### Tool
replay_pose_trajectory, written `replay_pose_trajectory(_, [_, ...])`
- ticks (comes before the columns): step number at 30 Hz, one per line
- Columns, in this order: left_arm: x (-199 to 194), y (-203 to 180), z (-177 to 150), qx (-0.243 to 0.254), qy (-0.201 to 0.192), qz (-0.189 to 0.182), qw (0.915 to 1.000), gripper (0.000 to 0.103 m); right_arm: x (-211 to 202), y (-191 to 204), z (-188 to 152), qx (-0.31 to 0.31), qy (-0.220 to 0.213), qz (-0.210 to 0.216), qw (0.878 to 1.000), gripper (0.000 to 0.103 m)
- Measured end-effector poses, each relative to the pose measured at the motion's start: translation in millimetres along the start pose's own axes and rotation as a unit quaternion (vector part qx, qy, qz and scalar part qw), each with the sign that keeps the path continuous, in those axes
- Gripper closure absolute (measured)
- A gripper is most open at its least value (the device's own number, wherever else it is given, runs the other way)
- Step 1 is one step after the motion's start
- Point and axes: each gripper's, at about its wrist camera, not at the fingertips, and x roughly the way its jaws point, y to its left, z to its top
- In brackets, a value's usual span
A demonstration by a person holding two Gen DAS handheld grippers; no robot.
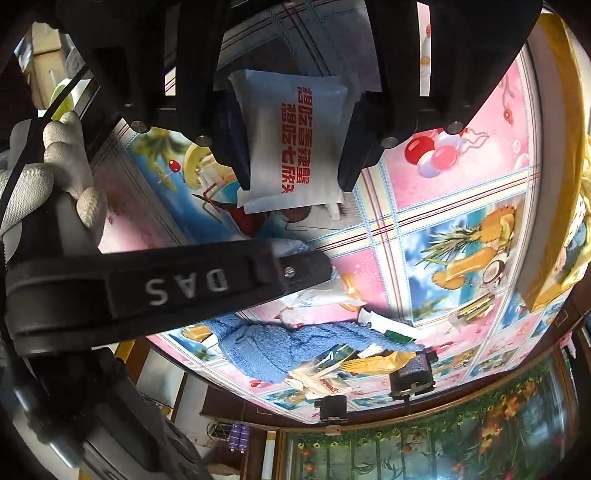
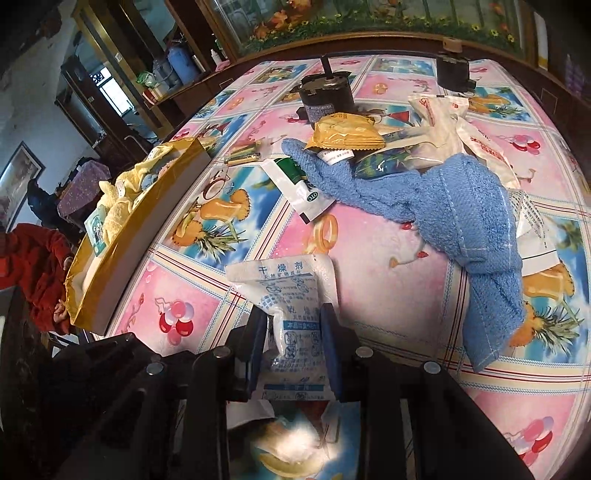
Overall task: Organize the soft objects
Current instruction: 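Carry both white packets into the box and open both tools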
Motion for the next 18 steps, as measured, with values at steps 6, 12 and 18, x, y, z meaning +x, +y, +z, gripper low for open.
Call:
replay_pose_trajectory(6, [-32.1, 28.9, -3.6, -0.063, -0.035, -0.025, 0.9971, 0.058, -8.1, 7.2, 2.9, 0.002, -0.014, 0.012, 1.0, 0.075])
replay_pose_trajectory(12, [-93.5, 84.0, -20.0, -0.146, -0.088, -0.013, 0.9853, 0.058, -17.1, 32.9, 12.4, -0.013, -0.031, 0.038, 0.999, 0.075])
replay_pose_trajectory(18, [-141.3, 153.3, -44.5, -0.22, -0.125, 0.064, 0.9654, 0.058, -15.8, 83.1, 32.1, -0.049, -0.039, 0.077, 0.995, 0.075])
